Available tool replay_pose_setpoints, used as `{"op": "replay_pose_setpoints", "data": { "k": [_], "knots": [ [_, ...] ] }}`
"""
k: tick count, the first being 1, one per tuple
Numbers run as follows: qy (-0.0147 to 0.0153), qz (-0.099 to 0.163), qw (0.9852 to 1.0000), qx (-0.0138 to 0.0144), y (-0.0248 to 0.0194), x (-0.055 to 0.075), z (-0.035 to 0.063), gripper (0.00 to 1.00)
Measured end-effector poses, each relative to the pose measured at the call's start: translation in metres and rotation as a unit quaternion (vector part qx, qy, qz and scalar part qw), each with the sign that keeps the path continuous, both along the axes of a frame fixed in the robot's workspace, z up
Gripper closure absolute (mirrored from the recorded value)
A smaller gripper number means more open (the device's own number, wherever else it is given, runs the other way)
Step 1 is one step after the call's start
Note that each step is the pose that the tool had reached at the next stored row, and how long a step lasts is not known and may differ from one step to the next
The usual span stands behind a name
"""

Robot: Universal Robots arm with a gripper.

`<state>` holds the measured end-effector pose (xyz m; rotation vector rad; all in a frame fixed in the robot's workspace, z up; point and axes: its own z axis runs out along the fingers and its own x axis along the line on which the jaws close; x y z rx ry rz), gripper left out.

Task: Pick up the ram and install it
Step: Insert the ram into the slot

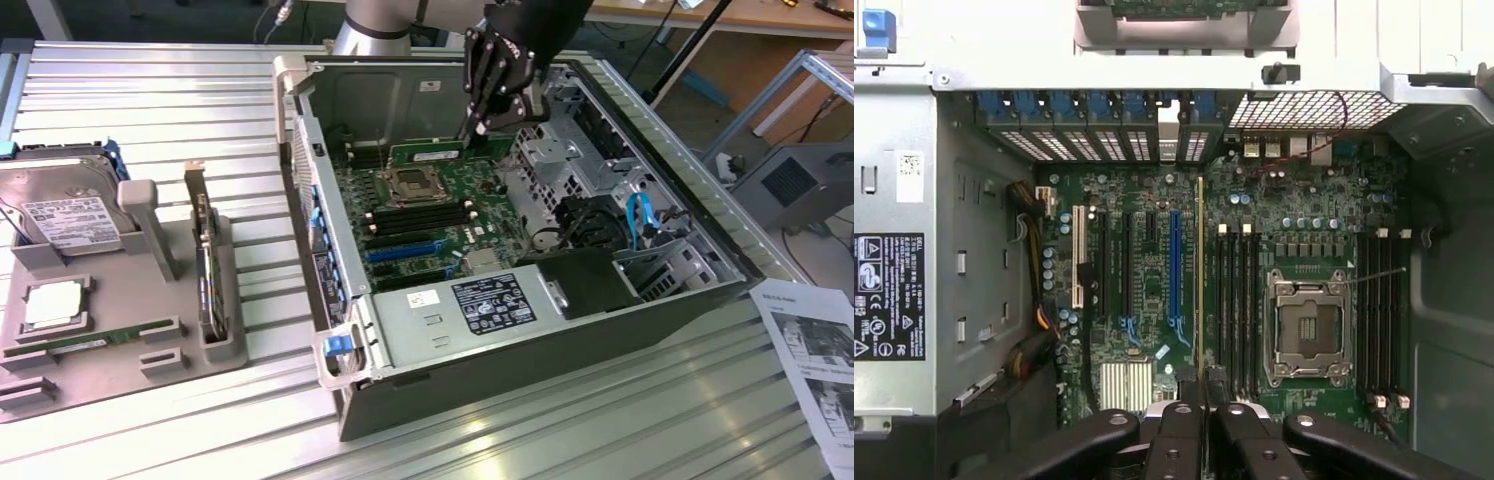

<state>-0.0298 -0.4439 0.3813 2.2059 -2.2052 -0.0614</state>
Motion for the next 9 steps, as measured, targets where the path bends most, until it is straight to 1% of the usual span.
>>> {"op": "replay_pose_setpoints", "data": {
  "k": [5, 9],
  "knots": [
    [0.0, 0.0, 1.0, -0.0001, 0.0, 0.0, -0.0118, 0.88],
    [0.0, 0.0, 1.0, 0.0, 0.0, 0.0, -0.019, 0.88]
  ]
}}
